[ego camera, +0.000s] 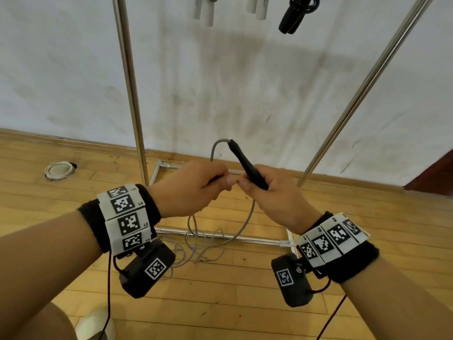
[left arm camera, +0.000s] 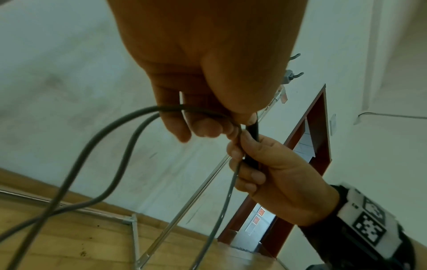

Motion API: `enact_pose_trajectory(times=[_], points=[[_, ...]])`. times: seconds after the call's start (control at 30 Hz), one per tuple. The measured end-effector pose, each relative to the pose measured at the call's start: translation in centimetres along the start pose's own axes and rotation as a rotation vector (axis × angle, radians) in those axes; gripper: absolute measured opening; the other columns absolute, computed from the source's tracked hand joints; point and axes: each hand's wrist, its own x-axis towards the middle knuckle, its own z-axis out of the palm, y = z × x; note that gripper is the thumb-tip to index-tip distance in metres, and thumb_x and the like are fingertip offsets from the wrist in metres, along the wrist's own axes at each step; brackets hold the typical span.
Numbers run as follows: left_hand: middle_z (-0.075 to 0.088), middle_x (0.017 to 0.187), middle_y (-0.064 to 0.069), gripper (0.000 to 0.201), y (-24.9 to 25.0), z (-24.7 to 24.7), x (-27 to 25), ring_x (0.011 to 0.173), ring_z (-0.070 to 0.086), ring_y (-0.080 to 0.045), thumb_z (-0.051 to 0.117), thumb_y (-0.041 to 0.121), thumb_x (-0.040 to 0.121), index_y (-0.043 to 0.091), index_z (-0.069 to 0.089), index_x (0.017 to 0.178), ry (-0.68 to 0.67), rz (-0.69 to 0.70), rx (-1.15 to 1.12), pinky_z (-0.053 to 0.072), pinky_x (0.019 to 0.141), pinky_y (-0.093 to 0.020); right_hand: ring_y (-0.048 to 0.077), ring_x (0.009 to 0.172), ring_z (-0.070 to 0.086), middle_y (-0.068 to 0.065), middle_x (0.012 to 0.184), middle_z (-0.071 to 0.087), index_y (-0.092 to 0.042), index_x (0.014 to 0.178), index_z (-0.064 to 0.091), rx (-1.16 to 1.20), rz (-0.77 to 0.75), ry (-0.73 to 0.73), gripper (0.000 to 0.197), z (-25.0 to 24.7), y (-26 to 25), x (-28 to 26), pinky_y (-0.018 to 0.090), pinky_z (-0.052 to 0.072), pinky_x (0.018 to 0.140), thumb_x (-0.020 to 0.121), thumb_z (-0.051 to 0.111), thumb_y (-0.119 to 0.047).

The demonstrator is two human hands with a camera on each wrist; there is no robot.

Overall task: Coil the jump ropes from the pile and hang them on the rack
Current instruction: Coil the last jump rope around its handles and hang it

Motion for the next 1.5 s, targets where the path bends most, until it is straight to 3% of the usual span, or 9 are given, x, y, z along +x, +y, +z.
enact_pose_trajectory(times=[0.1, 0.33, 0.6, 0.7, 0.8, 1.0, 1.17, 1.33, 1.5], points=[[0.063, 0.071, 0.008, 0.03, -1.2, -0.5, -0.4, 0.067, 0.061, -0.01, 0.039, 0.042, 0.102, 0.031, 0.058, 0.082, -0.134, -0.048, 0.025, 0.053, 0.066, -0.032, 0.001, 0.046, 0.041, -0.013, 0.056, 0.049, -0.022, 0.082, 0.06, -0.007, -0.032, 0.096, 0.016, -0.6, -0.4, 0.4, 0.015, 0.036, 0.046, 0.094, 0.063, -0.032], [0.067, 0.082, 0.01, 0.026, -4.4, -1.0, -1.1, 0.082, 0.062, -0.006, 0.039, 0.032, 0.104, 0.03, 0.059, 0.087, -0.302, -0.191, 0.031, 0.053, 0.082, -0.034, 0.002, 0.045, 0.039, -0.015, 0.054, 0.048, -0.025, 0.081, 0.061, 0.02, -0.08, 0.288, 0.014, -3.6, -0.4, 1.2, 0.014, 0.034, 0.044, 0.094, 0.063, -0.03], [0.07, 0.084, 0.009, 0.026, -5.7, -1.7, -1.1, 0.078, 0.062, 0.004, 0.04, 0.03, 0.105, 0.03, 0.061, 0.09, -0.331, -0.278, 0.089, 0.047, 0.076, -0.021, 0.002, 0.053, 0.045, -0.016, 0.058, 0.051, -0.031, 0.078, 0.065, -0.034, -0.008, 0.47, 0.013, -6.7, 1.1, 1.7, 0.016, 0.039, 0.052, 0.084, 0.066, -0.042], [0.066, 0.075, 0.006, 0.026, -5.4, -1.8, -1.0, 0.064, 0.059, 0.001, 0.041, 0.032, 0.104, 0.032, 0.063, 0.092, -0.285, -0.285, 0.147, 0.046, 0.064, -0.017, 0.003, 0.066, 0.054, -0.014, 0.072, 0.061, -0.033, 0.078, 0.071, -0.041, 0.056, 0.445, 0.007, -6.7, 1.7, 1.4, 0.025, 0.044, 0.064, 0.084, 0.071, -0.031], [0.065, 0.074, 0.002, 0.025, -4.6, -1.8, -0.8, 0.062, 0.059, -0.008, 0.041, 0.033, 0.104, 0.032, 0.065, 0.096, -0.234, -0.264, 0.179, 0.047, 0.061, -0.022, -0.004, 0.071, 0.056, -0.016, 0.087, 0.063, -0.04, 0.081, 0.072, -0.055, 0.082, 0.412, 0.017, -6.1, 1.6, 1.2, 0.02, 0.041, 0.066, 0.084, 0.073, -0.023], [0.066, 0.073, 0.007, 0.026, -1.8, -1.2, -0.8, 0.069, 0.063, -0.006, 0.036, 0.034, 0.105, 0.037, 0.061, 0.097, -0.25, -0.168, 0.238, 0.05, 0.065, -0.023, -0.001, 0.046, 0.047, -0.026, 0.057, 0.057, -0.03, 0.096, 0.072, 0.006, 0.066, 0.148, 0.01, -2.7, 0.4, 0.2, 0.012, 0.036, 0.048, 0.086, 0.074, -0.028], [0.065, 0.07, 0.005, 0.025, -0.2, -1.1, -0.7, 0.065, 0.063, -0.006, 0.038, 0.034, 0.104, 0.032, 0.062, 0.096, -0.161, -0.098, 0.159, 0.053, 0.064, -0.028, -0.001, 0.052, 0.051, -0.02, 0.062, 0.06, -0.03, 0.093, 0.07, -0.068, -0.004, -0.074, 0.004, 0.7, -0.5, -0.4, 0.014, 0.036, 0.053, 0.091, 0.067, -0.033], [0.063, 0.07, 0.001, 0.028, -0.9, -1.5, -0.9, 0.061, 0.057, -0.006, 0.041, 0.04, 0.102, 0.031, 0.063, 0.088, -0.169, -0.127, 0.14, 0.044, 0.054, -0.018, 0.011, 0.053, 0.053, 0.001, 0.065, 0.065, -0.018, 0.078, 0.067, -0.088, 0.04, -0.019, 0.021, 0.4, -1.2, -0.1, 0.028, 0.044, 0.057, 0.091, 0.066, -0.033], [0.068, 0.086, 0.009, 0.023, -2.2, -1.7, -1.3, 0.082, 0.064, -0.001, 0.042, 0.032, 0.104, 0.031, 0.06, 0.09, -0.29, -0.175, 0.017, 0.052, 0.077, -0.024, 0.009, 0.049, 0.041, 0.008, 0.058, 0.053, -0.007, 0.073, 0.064, -0.058, 0.011, 0.125, 0.03, -1.8, -1.8, 0.3, 0.022, 0.036, 0.052, 0.091, 0.067, -0.03]])
